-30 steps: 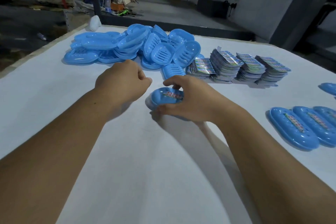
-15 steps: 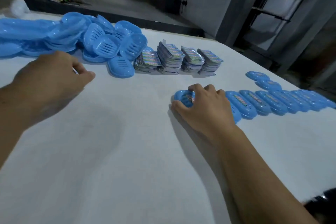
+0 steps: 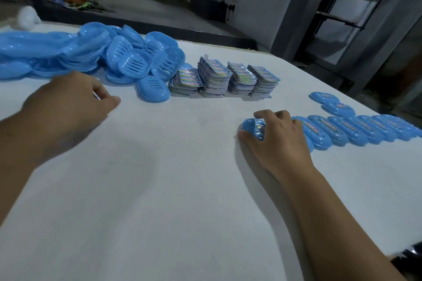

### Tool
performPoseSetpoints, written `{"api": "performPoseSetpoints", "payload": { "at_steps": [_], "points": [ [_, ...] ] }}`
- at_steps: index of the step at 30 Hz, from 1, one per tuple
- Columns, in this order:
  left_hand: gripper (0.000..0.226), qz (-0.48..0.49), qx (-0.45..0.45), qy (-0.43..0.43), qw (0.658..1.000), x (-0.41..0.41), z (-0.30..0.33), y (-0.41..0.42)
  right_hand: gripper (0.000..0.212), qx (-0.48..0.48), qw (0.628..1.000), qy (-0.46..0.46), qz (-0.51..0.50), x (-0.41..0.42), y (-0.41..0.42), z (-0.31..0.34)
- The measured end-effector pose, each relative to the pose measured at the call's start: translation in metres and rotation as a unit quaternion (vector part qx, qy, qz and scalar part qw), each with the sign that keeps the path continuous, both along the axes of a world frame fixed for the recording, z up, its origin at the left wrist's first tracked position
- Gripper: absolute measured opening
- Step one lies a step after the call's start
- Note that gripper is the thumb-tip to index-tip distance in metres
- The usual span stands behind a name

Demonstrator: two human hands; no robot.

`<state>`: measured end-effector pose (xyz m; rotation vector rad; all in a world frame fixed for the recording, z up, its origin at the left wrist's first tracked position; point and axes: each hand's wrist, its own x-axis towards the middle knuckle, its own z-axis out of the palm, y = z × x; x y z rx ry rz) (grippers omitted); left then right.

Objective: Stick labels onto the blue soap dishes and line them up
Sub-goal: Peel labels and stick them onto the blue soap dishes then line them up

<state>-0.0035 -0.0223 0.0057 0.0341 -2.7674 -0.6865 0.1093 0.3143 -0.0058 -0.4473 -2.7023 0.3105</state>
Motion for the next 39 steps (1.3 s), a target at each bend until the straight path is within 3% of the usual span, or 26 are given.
{"api": "performPoseSetpoints", "payload": {
  "at_steps": [9,15,20,24,30,35,39],
  "points": [
    [0.026,0.007,-0.024,-0.007,1.000,-0.003,0.001,0.002,0.026,-0.046,0.987,0.075,0.135,-0.054,-0.051,0.013],
    [0.027,0.017,-0.014,-0.001,1.000,0.001,0.001,0.000,0.042,-0.067,0.974,0.060,0.209,-0.107,-0.120,0.008],
    [0.028,0.030,-0.008,0.004,1.000,0.000,0.005,-0.004,0.061,0.003,0.984,0.021,0.177,-0.135,-0.161,-0.005],
    [0.026,0.034,-0.008,0.005,0.999,-0.003,0.004,-0.004,0.054,0.016,0.989,0.010,0.144,-0.149,-0.166,-0.006],
    [0.025,0.031,-0.027,-0.003,0.999,-0.004,0.003,-0.003,0.047,-0.043,0.986,0.016,0.158,-0.149,-0.161,-0.002],
    [0.017,-0.010,0.012,-0.002,1.000,-0.005,0.002,-0.005,0.044,-0.094,0.974,0.013,0.205,-0.139,-0.141,0.011],
    [0.050,-0.116,0.039,-0.002,0.992,-0.005,0.002,-0.007,0.041,-0.162,0.932,-0.025,0.323,-0.128,-0.127,0.018]
  ]
}}
